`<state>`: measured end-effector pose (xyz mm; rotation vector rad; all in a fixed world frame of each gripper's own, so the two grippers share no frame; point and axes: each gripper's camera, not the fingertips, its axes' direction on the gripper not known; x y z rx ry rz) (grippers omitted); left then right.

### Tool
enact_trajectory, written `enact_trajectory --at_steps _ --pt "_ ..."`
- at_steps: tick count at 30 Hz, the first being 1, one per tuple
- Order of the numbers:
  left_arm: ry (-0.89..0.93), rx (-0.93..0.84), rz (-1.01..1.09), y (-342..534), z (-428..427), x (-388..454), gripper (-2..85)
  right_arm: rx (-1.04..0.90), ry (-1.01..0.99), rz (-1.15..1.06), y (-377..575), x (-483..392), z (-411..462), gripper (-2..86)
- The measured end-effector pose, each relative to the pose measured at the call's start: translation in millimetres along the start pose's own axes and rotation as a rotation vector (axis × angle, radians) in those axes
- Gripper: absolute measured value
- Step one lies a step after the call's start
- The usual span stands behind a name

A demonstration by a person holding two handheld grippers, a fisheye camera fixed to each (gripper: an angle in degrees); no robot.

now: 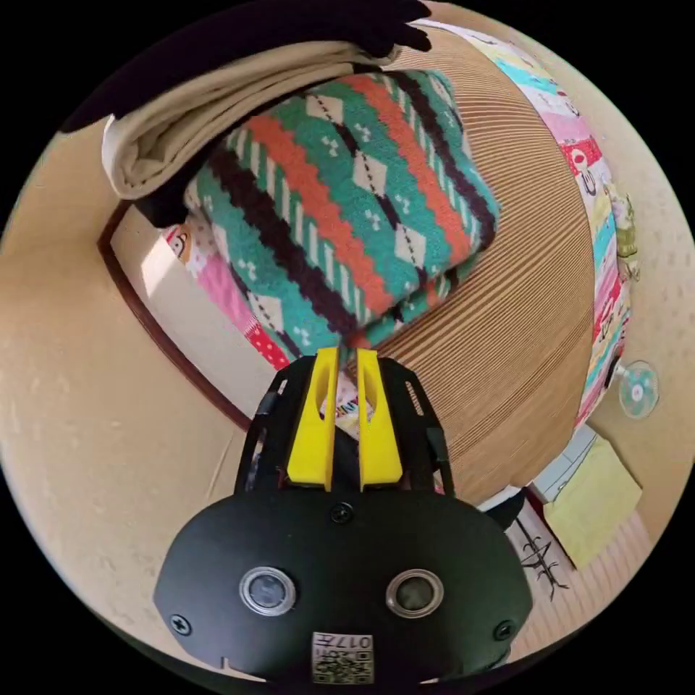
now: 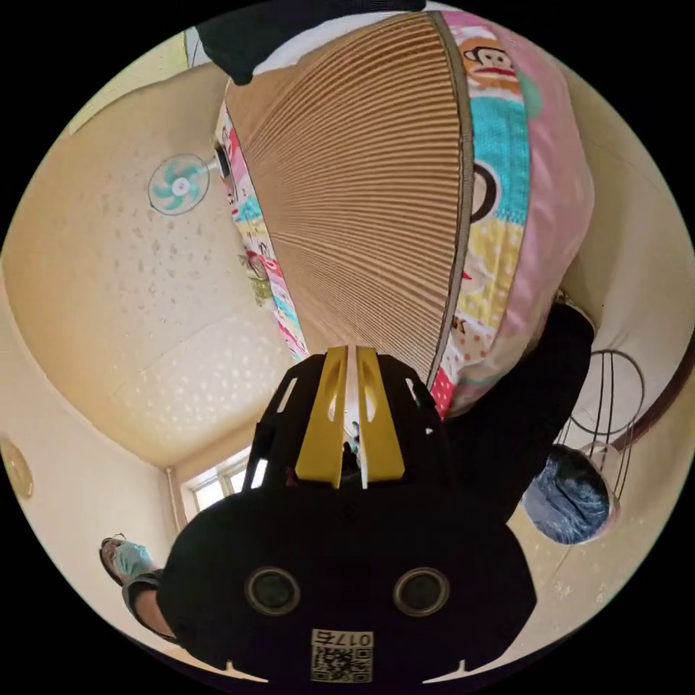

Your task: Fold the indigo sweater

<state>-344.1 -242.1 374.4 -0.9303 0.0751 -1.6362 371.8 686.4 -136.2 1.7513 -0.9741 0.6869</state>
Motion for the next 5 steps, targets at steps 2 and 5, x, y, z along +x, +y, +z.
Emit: enact_trajectory --at_steps 2,5 --pt "0.120 -0.078 -0.034 29 42 0 0.7 0.126 -0.113 0.036 3 3 -27 6.3" --pt "0.164 -0.100 -0.081 79 94 6 -0.7 0.340 -0.321 0.078 4 1 -67 8.9"
